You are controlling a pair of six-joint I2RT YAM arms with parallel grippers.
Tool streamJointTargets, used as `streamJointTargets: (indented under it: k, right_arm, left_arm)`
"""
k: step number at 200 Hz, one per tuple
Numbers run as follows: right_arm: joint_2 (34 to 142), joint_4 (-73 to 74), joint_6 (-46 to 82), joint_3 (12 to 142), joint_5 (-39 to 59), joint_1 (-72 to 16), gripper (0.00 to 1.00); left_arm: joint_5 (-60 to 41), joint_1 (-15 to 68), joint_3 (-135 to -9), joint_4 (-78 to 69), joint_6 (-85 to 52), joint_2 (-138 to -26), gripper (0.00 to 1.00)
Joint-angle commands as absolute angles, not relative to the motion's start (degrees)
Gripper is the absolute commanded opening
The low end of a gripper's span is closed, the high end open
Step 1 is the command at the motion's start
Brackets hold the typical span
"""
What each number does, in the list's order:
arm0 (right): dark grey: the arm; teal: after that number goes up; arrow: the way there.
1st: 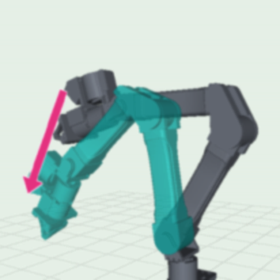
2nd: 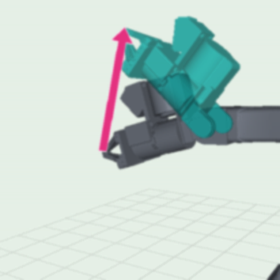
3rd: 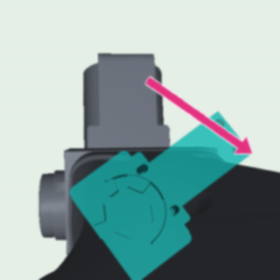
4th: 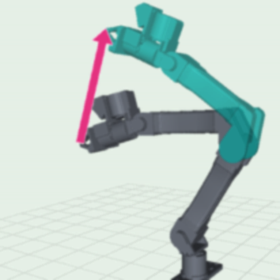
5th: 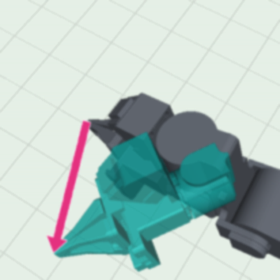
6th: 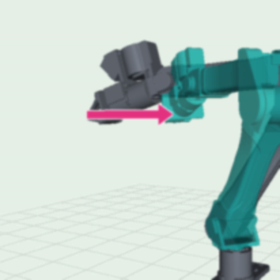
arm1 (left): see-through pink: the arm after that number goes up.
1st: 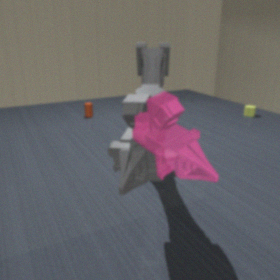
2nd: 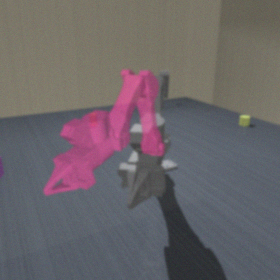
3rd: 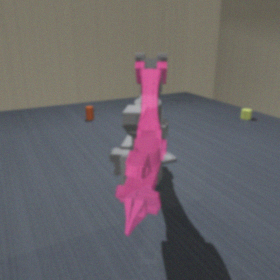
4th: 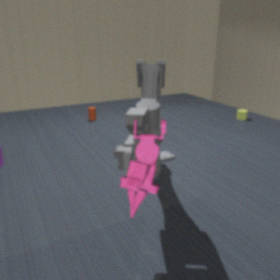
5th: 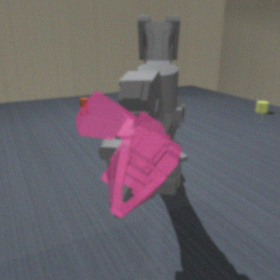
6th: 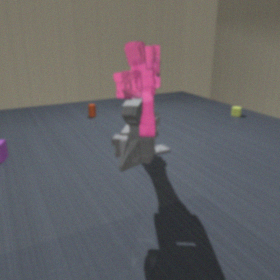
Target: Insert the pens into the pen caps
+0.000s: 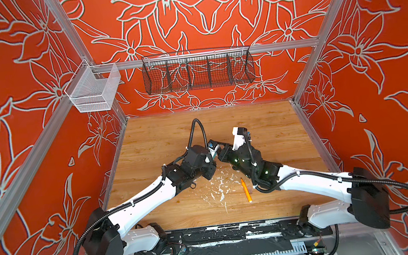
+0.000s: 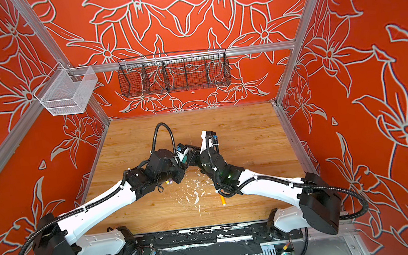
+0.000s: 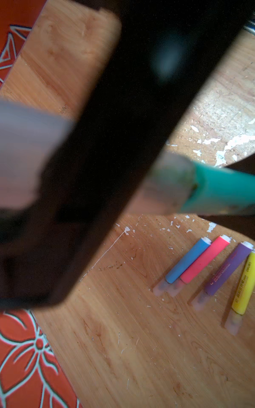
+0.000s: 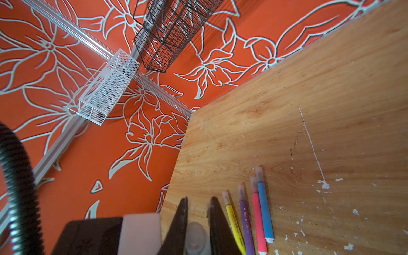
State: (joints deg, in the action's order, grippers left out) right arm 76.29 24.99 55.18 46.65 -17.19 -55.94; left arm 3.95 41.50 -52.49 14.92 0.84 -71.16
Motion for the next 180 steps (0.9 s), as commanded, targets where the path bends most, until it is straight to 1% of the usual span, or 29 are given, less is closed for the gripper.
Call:
streamJointTargets:
  k: [1, 10, 28, 44, 78, 106, 134, 165, 180]
  right_arm:
    - [76.3, 18.8, 57.9, 40.3, -0.4, -64.4, 0.00]
    - [75.0, 20.3, 57.4, 38.7, -1.6, -64.4, 0.00]
    - [72.5, 19.4, 57.1, 37.4, -3.2, -64.4, 0.00]
    - [71.4, 22.4, 55.8, 36.1, -1.1, -64.5, 0.00]
    - [67.3, 33.5, 50.2, 30.3, 2.0, -64.5, 0.00]
    - [62.1, 33.5, 45.3, 27.8, 3.1, -64.3, 0.00]
    - [58.2, 35.6, 41.5, 25.9, 6.7, -64.2, 0.00]
    - [58.2, 39.4, 41.4, 25.3, 11.4, -64.2, 0.00]
    - [59.3, 41.1, 42.5, 25.3, 12.0, -64.2, 0.00]
  left_arm:
    - [8.4, 34.6, -58.2, -12.6, -12.2, -68.1, 0.00]
    - [5.9, 33.1, -58.2, -11.6, -15.2, -67.4, 0.00]
    - [4.8, 32.7, -56.3, -12.6, -16.3, -65.7, 0.00]
    - [3.4, 32.6, -56.2, -11.8, -16.9, -64.9, 0.00]
    - [-3.7, 31.7, -58.0, -7.1, -19.6, -64.1, 0.00]
    - [-6.2, 31.6, -56.9, -5.4, -20.2, -61.5, 0.00]
    - [-8.0, 31.6, -55.0, -5.0, -20.2, -58.5, 0.00]
    - [-11.2, 31.6, -53.7, -5.3, -21.0, -57.6, 0.00]
    - [-12.2, 31.6, -52.4, -6.5, -21.4, -57.5, 0.00]
